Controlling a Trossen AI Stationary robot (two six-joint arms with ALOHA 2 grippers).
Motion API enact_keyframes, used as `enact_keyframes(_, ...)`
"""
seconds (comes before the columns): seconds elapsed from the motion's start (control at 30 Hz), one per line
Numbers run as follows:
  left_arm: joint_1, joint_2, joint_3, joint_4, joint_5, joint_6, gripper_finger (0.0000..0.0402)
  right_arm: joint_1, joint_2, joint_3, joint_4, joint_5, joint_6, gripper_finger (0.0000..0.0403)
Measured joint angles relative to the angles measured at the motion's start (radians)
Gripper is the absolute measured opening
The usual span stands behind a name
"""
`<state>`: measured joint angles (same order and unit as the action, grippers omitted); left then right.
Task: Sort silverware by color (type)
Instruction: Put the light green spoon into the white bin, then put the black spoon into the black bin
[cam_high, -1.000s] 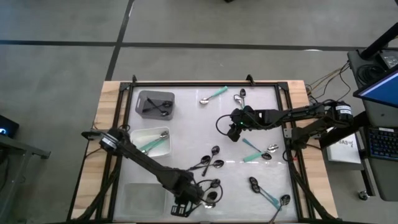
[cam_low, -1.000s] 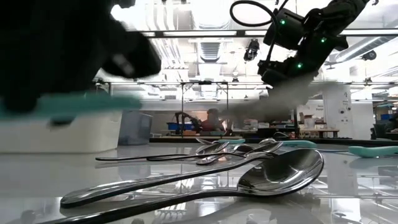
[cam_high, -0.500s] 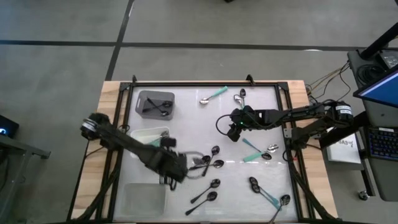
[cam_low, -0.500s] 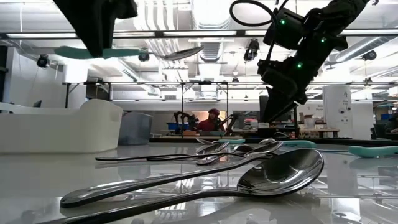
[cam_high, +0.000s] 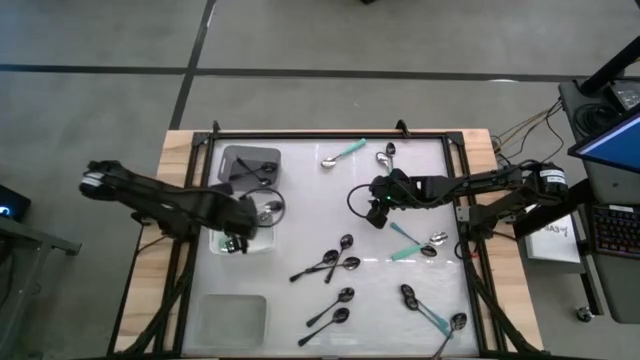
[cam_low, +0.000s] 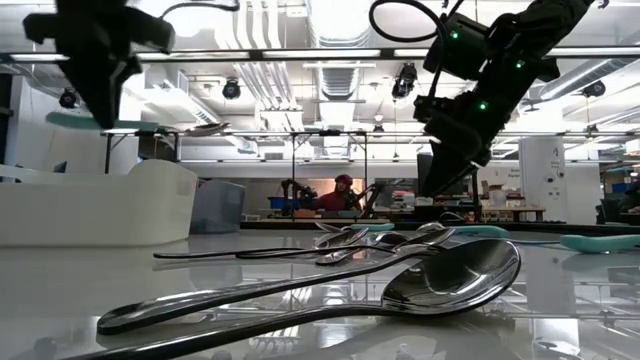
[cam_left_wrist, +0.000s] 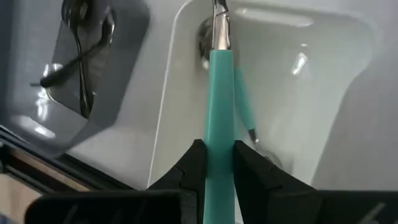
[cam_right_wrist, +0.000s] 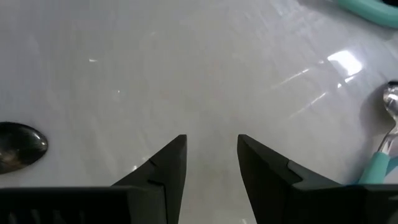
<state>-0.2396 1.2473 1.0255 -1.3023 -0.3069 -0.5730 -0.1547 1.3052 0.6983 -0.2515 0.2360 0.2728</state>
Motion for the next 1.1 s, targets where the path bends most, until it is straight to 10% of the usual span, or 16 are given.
enact_keyframes(0.5, -0.001, -0.141, -0.254, 0.162, -0.024, -0.258, 0.0102, 0.0, 0.0, 0.0, 0.012, 0.001, -0.064, 0.0134)
enact_keyframes(1.1, -0.001, 0.087, 0.039, 0.507, -0.024, 0.097, 0.0117, 0.0, 0.0, 0.0, 0.092, 0.001, -0.064, 0.0134)
